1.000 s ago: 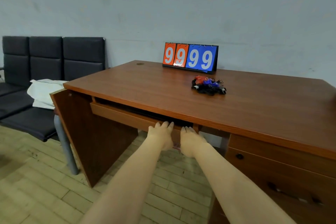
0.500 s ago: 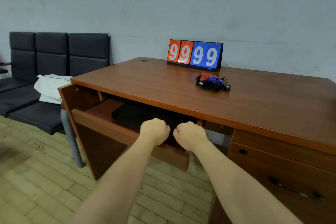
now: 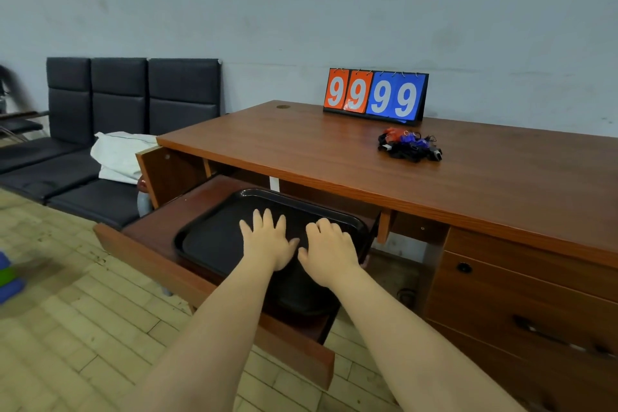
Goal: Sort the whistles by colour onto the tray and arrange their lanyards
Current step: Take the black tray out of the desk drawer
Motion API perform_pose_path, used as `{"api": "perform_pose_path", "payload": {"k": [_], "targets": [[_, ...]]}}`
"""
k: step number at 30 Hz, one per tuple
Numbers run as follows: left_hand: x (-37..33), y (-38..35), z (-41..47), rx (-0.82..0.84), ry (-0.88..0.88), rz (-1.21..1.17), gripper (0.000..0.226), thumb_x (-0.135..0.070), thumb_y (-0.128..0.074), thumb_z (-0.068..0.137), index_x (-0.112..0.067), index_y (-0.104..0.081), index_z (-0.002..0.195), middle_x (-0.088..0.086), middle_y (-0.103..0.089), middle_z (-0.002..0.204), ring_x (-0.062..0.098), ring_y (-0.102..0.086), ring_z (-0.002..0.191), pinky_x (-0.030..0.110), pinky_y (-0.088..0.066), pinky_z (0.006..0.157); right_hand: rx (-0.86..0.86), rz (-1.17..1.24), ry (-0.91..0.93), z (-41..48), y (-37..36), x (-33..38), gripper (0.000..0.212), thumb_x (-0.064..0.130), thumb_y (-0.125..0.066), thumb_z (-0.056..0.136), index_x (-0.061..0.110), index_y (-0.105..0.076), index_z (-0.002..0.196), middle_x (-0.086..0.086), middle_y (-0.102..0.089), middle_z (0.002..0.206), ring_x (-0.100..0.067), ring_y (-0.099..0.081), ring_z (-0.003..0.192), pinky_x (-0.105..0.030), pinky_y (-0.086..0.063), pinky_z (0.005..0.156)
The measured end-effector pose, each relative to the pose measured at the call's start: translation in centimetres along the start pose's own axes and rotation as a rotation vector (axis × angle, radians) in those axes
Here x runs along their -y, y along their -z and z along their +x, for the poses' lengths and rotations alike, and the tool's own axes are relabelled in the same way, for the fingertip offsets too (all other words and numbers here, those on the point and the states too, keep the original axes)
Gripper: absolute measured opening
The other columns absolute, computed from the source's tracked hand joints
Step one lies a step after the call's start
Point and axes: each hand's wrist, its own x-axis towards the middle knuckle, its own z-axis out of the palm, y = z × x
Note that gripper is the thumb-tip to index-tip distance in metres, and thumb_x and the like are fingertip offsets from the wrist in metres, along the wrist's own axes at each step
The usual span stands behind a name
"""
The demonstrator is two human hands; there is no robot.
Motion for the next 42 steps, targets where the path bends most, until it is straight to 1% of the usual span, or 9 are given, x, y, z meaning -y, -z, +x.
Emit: {"api": "perform_pose_path", "payload": {"k": [4,15,21,24,27,30,36,39,42], "targets": [[0.8,-1.3,-0.4,0.129,0.081,-0.165,0.071,-0.066,-0.017,0.092,-0.031,-0.003,0.152,0.008,0.004,0.160,0.034,0.008,0.146,0.059,0.001,0.112,0.177,-0.042,-0.069,-1.0,-1.1,0.1,0.050,0.042,-0.042,0.095,0.017,-0.040,0.138,-0.008,-0.040,0.142,-0.029,-0.038,0.131,-0.043,-0.034,0.106],[1.4,-1.7,-1.7,0.093,0.097,-0.169,0.072,-0.069,-0.018,0.090,-0.033,-0.006,0.151,0.005,0.001,0.160,0.030,0.004,0.146,0.057,-0.002,0.114,0.138,-0.004,-0.103,-2.7,-1.5,0.7,0.043,0.030,-0.038,0.099,0.017,-0.039,0.140,-0.006,-0.037,0.147,-0.026,-0.032,0.137,-0.041,-0.029,0.111],[1.5,-1.7,-2.5,0.092,0.112,-0.180,0.073,-0.069,-0.020,0.089,-0.033,-0.008,0.151,0.005,-0.001,0.160,0.030,0.002,0.146,0.056,-0.003,0.114,0.119,-0.022,-0.155,-3.4,-1.5,1.0,0.048,0.017,-0.049,0.093,0.016,-0.039,0.140,-0.008,-0.038,0.145,-0.027,-0.034,0.134,-0.041,-0.031,0.110],[1.5,-1.3,-2.5,0.049,0.115,-0.141,0.071,-0.067,-0.025,0.090,-0.029,-0.020,0.150,0.007,-0.016,0.157,0.031,-0.014,0.144,0.055,-0.015,0.112,0.075,-0.083,-0.261,-3.6,-1.3,1.1,0.051,0.016,-0.055,0.090,0.014,-0.040,0.139,-0.012,-0.035,0.146,-0.031,-0.029,0.137,-0.043,-0.028,0.113],[2.2,0.3,-1.5,-0.011,0.082,-0.071,0.059,-0.055,-0.035,0.093,-0.018,-0.041,0.138,0.008,-0.036,0.143,0.030,-0.035,0.131,0.050,-0.032,0.102,0.097,-0.174,-0.395,-3.8,-1.0,1.2,0.055,0.021,-0.052,0.091,0.013,-0.035,0.143,-0.019,-0.017,0.155,-0.040,-0.015,0.142,-0.051,-0.019,0.115],[3.4,1.5,0.1,-0.021,0.105,-0.069,0.054,-0.044,-0.044,0.092,-0.013,-0.041,0.136,0.012,-0.039,0.140,0.033,-0.039,0.128,0.048,-0.034,0.102,0.160,-0.175,-0.500,-3.9,-0.9,1.2,0.062,0.027,-0.054,0.091,0.012,-0.029,0.146,-0.027,-0.006,0.156,-0.045,-0.021,0.138,-0.050,-0.027,0.112],[7.5,0.6,1.8,0.003,0.405,0.042,0.083,-0.064,-0.030,0.089,-0.015,-0.008,0.152,0.024,-0.002,0.156,0.046,-0.004,0.142,0.061,-0.010,0.111,0.212,-0.124,-0.575,-3.5,-1.2,1.1,0.068,0.023,-0.055,0.090,0.014,-0.020,0.148,-0.034,0.006,0.153,-0.041,-0.033,0.132,-0.043,-0.037,0.104],[9.0,0.0,2.4,0.043,0.492,-0.077,0.087,-0.068,-0.029,0.088,-0.012,-0.009,0.151,0.024,-0.011,0.155,0.045,-0.010,0.142,0.063,-0.007,0.111,0.201,-0.125,-0.580,-3.4,-1.3,1.1,0.068,0.021,-0.055,0.090,0.014,-0.020,0.148,-0.034,0.003,0.153,-0.039,-0.033,0.132,-0.040,-0.036,0.103],[9.9,-0.2,2.6,-0.009,0.485,-0.120,0.081,-0.065,-0.036,0.087,-0.009,-0.024,0.146,0.021,-0.030,0.147,0.041,-0.028,0.136,0.059,-0.019,0.111,0.177,-0.104,-0.602,-3.4,-1.3,1.1,0.068,0.021,-0.056,0.090,0.013,-0.021,0.148,-0.031,-0.006,0.151,-0.036,-0.038,0.128,-0.036,-0.040,0.101]]}}
